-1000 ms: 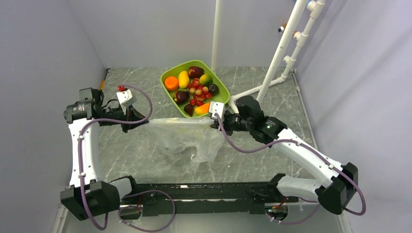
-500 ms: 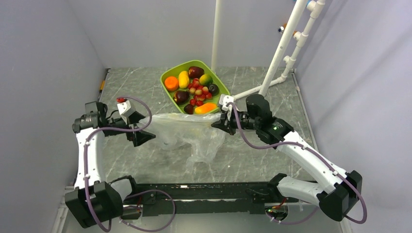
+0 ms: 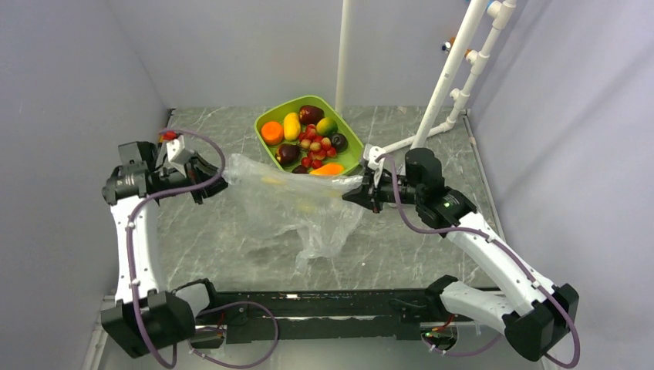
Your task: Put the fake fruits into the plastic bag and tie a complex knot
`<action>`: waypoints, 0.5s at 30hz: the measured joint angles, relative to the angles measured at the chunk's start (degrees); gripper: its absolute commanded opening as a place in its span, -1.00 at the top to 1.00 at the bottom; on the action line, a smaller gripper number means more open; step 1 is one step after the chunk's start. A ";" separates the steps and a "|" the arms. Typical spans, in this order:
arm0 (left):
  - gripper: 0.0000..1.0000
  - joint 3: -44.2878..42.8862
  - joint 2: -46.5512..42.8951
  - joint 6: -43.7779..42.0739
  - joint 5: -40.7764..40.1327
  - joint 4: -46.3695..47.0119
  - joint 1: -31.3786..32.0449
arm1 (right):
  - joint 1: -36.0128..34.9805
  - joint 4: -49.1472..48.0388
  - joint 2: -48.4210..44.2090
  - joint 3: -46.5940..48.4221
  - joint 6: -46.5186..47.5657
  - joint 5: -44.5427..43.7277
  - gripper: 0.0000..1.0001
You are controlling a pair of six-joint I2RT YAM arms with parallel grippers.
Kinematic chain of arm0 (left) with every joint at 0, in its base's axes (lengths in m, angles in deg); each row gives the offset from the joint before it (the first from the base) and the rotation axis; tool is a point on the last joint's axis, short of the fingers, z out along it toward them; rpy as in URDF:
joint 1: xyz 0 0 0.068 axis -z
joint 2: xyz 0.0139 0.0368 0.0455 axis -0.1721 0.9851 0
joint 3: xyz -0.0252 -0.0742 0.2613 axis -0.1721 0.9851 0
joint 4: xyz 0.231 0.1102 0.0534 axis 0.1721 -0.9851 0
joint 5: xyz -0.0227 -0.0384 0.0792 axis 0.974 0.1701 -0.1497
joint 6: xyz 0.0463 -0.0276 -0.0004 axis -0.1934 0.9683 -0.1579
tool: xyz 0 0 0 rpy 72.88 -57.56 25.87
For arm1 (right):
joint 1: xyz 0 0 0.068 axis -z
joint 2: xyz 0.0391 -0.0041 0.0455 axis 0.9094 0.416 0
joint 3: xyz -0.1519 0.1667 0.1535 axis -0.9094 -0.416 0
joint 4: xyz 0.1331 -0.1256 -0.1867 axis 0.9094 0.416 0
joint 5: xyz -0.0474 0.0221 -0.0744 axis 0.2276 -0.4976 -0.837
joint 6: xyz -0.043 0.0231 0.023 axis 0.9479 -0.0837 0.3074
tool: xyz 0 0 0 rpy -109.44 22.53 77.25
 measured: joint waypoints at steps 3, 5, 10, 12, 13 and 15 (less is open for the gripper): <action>1.00 -6.54 5.57 -11.28 1.51 -13.33 -3.56 | 1.81 -0.04 -2.14 -1.01 0.81 2.21 1.00; 1.00 -10.45 10.01 -19.23 2.01 -23.08 -4.13 | 2.62 -0.52 -3.26 -1.79 1.18 3.34 1.00; 1.00 -11.17 12.35 -27.36 0.76 -30.73 -3.80 | 3.80 -0.31 -2.60 -3.17 0.44 4.20 -0.93; 1.00 -11.93 12.17 -29.29 -0.81 -31.23 -2.82 | 4.90 1.51 -1.07 -2.89 1.38 4.02 -0.99; 1.00 -12.13 11.98 -29.66 -1.49 -31.17 -1.88 | 5.18 2.12 -0.33 -2.60 1.40 3.93 -0.99; 1.00 -12.13 11.19 -29.31 -3.50 -30.42 1.20 | 5.35 3.30 1.36 -1.27 1.42 3.82 -0.99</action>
